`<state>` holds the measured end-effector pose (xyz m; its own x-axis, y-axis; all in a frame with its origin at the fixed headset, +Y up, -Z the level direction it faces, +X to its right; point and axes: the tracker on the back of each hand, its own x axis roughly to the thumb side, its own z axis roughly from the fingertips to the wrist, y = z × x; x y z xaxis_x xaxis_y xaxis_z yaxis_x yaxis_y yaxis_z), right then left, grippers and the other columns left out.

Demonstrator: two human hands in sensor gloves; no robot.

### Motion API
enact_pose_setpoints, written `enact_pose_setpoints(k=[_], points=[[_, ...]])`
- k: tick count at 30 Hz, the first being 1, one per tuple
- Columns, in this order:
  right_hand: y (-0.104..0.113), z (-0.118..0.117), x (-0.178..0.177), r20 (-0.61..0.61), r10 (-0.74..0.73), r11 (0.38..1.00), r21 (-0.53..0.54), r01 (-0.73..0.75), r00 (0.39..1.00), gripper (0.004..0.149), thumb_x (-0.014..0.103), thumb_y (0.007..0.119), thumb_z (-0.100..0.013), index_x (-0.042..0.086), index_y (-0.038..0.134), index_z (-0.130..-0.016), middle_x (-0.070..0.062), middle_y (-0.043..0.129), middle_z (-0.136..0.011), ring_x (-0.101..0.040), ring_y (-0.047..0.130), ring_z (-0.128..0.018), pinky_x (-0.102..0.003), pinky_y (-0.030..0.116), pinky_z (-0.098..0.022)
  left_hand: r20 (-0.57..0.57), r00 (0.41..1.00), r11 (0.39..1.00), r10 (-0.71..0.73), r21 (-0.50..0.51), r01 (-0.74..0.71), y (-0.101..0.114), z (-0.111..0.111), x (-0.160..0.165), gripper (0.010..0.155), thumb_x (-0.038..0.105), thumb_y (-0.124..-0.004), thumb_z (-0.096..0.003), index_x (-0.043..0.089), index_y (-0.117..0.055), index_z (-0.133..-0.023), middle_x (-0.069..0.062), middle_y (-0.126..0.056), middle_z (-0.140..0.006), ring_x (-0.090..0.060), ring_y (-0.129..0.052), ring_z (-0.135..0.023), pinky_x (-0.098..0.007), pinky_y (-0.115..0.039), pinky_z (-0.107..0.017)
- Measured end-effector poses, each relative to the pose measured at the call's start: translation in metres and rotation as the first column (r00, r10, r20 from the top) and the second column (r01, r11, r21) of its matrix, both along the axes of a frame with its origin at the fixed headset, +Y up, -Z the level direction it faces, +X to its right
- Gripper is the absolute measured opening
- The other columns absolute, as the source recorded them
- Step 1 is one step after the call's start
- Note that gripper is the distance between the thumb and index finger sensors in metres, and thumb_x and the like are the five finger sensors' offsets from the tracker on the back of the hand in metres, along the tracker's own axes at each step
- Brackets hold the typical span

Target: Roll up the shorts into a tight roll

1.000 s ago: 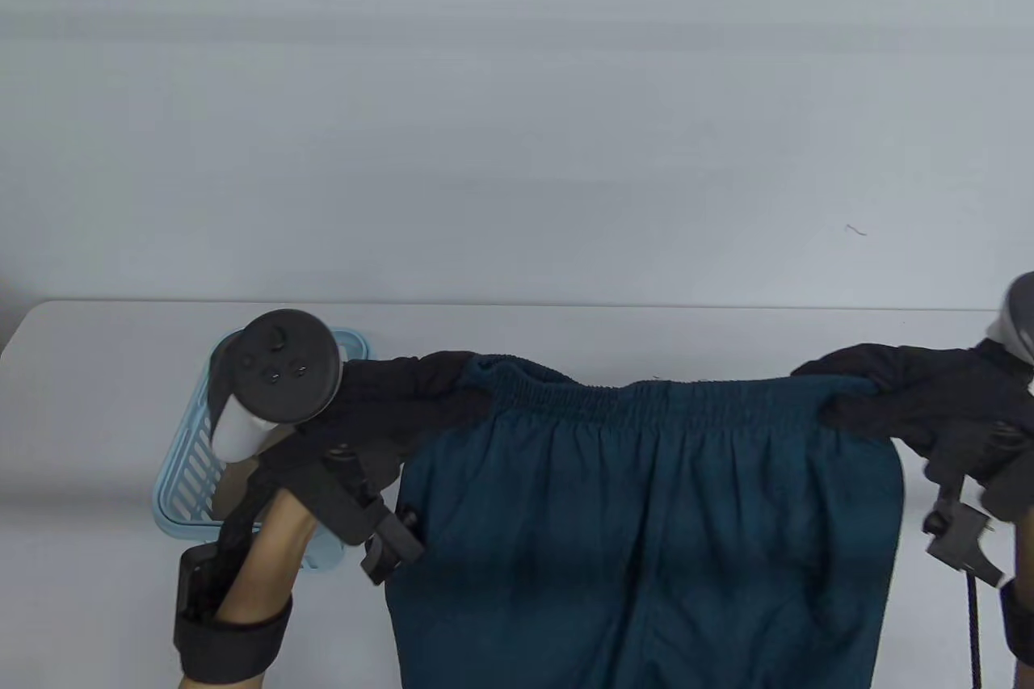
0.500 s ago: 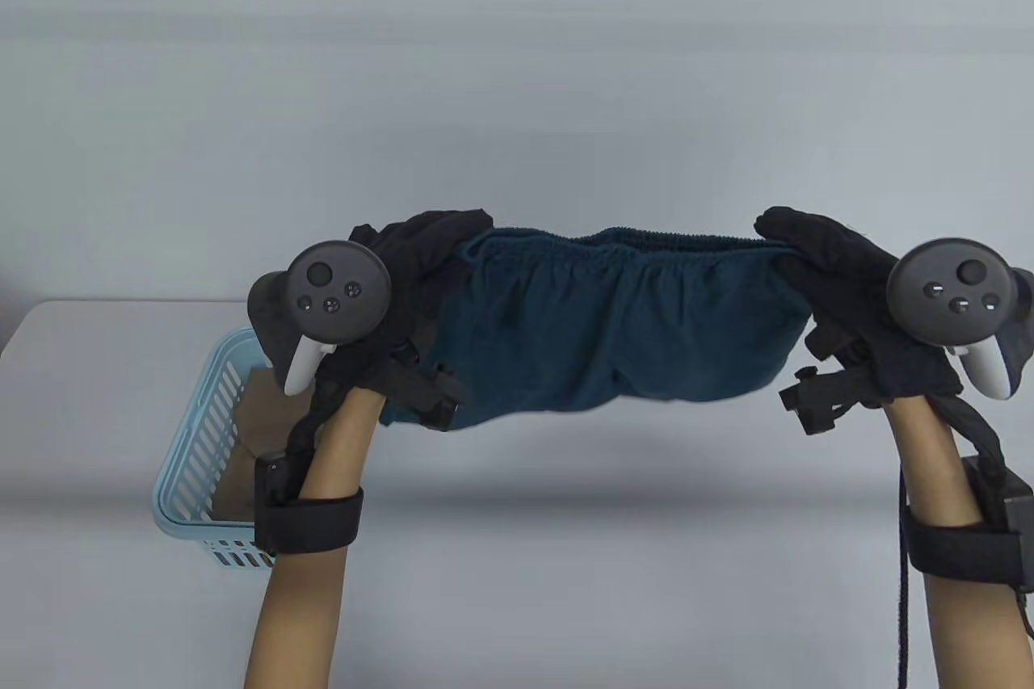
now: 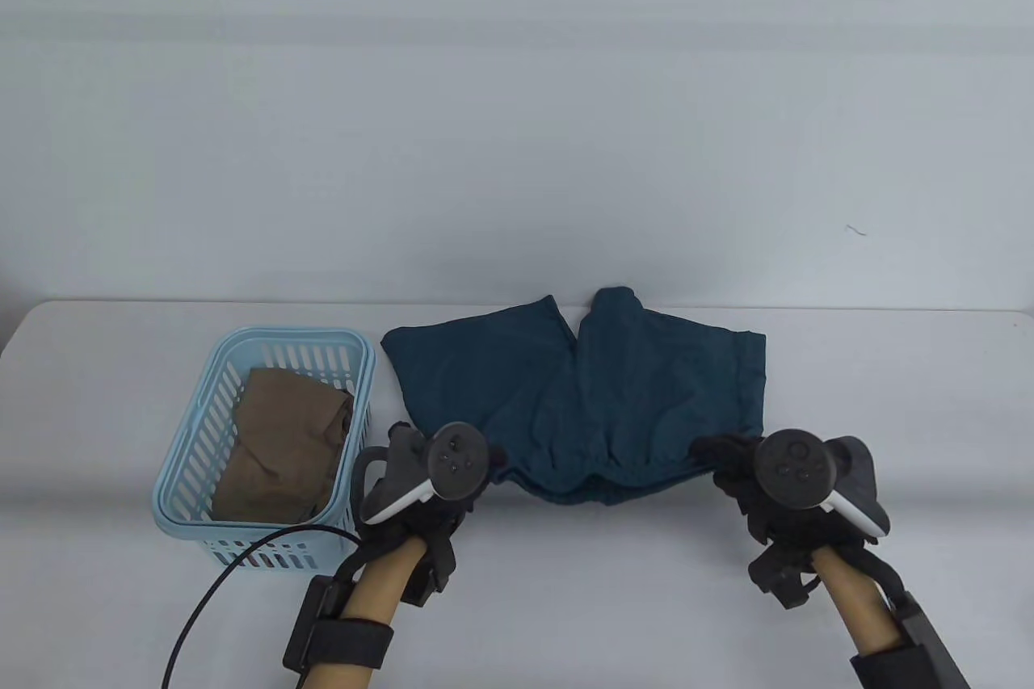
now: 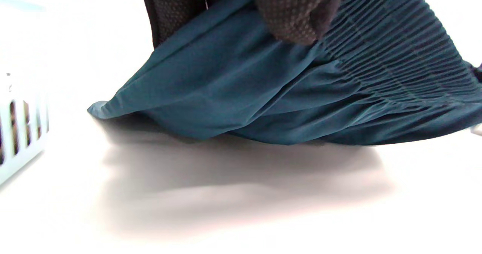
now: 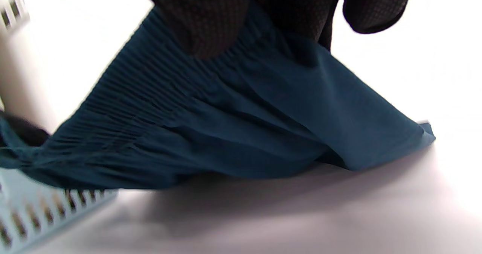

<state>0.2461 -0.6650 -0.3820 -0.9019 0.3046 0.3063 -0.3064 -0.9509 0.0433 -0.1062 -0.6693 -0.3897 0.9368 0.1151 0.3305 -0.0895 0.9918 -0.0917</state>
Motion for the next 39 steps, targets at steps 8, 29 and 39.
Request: enact_pose_setpoints(k=[8,29,39], points=[[-0.057,0.019,-0.009,-0.069,0.110,0.982,-0.144,-0.119,0.992,0.044,0.022,0.076,-0.048,0.026,0.077,-0.092,-0.008,0.084,-0.097,-0.034,0.081,-0.090,-0.062,0.055,-0.068,0.097,0.988,0.978,-0.120,-0.159,0.134,-0.053,0.019,0.015,0.045,0.031,-0.075,-0.0477,0.031,-0.079,-0.093,-0.008,-0.085,-0.102,-0.040,-0.082,-0.096,-0.073,-0.038,-0.068],[-0.096,0.050,-0.011,-0.204,0.205,0.841,-0.463,-0.279,0.957,0.058,0.038,0.069,-0.051,0.022,0.055,-0.105,-0.007,0.049,-0.115,-0.042,0.050,-0.104,-0.068,0.040,-0.070,0.223,0.943,0.901,-0.248,-0.304,0.309,-0.095,0.058,0.018,0.053,0.015,-0.065,-0.0525,0.021,-0.057,-0.104,-0.014,-0.053,-0.114,-0.046,-0.062,-0.105,-0.073,-0.036,-0.068],[-0.091,0.057,-0.017,-0.249,0.181,0.811,-0.509,-0.287,0.952,0.052,0.037,0.068,-0.052,0.021,0.064,-0.101,-0.007,0.055,-0.112,-0.043,0.055,-0.102,-0.067,0.043,-0.070,0.228,0.952,0.886,-0.205,-0.370,0.279,-0.091,0.057,0.010,0.049,0.014,-0.065,-0.0525,0.022,-0.064,-0.101,-0.013,-0.058,-0.112,-0.044,-0.065,-0.103,-0.072,-0.036,-0.068]])
